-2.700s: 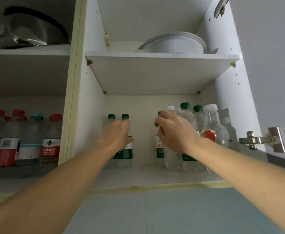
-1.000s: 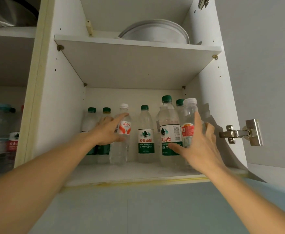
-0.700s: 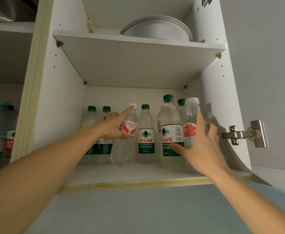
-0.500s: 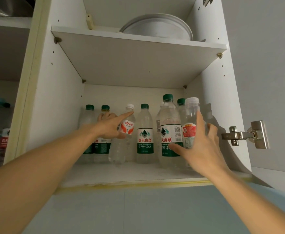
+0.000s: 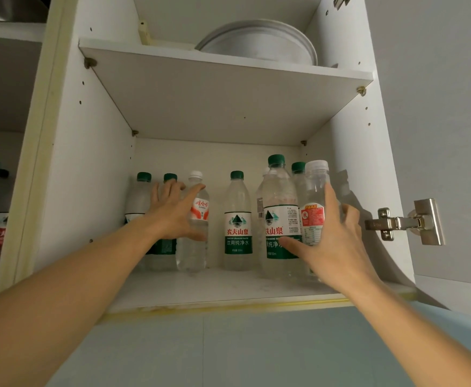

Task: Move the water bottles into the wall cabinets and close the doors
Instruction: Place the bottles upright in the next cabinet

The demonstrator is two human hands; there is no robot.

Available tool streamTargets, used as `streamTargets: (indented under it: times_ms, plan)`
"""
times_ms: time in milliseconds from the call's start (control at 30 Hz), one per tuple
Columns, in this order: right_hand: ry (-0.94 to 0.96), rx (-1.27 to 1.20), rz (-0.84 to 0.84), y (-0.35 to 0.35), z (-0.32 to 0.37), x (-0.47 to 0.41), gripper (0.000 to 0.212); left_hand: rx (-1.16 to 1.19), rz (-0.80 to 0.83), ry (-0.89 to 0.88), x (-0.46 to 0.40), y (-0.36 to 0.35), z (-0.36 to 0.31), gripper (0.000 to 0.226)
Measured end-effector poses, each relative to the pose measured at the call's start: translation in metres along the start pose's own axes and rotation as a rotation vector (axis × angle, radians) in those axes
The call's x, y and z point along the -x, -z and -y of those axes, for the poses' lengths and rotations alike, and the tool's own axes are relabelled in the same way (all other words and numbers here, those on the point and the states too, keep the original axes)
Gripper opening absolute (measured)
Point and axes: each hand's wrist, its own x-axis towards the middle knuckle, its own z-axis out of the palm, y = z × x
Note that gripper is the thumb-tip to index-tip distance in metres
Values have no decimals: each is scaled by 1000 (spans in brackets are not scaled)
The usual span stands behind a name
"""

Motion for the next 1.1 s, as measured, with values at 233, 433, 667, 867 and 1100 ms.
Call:
streamTargets:
  times_ms: [233, 433, 667, 867, 1100]
  plan:
    - [6, -35, 6, 0, 1, 2, 128, -17, 19, -91, -2, 3, 3, 124]
    - [4, -29, 9, 2, 0, 2, 128, -23, 32, -48, -5, 2, 3, 117]
    - [6, -48, 10, 2, -1, 1, 128, -87, 68, -67, -3, -2, 4, 121]
    - [11, -79, 14, 3, -2, -1, 128, -148, 28, -52, -3, -5, -1, 119]
    - [-2, -80, 15, 0, -3, -2, 129, -292, -85, -98, 6, -8, 9, 122]
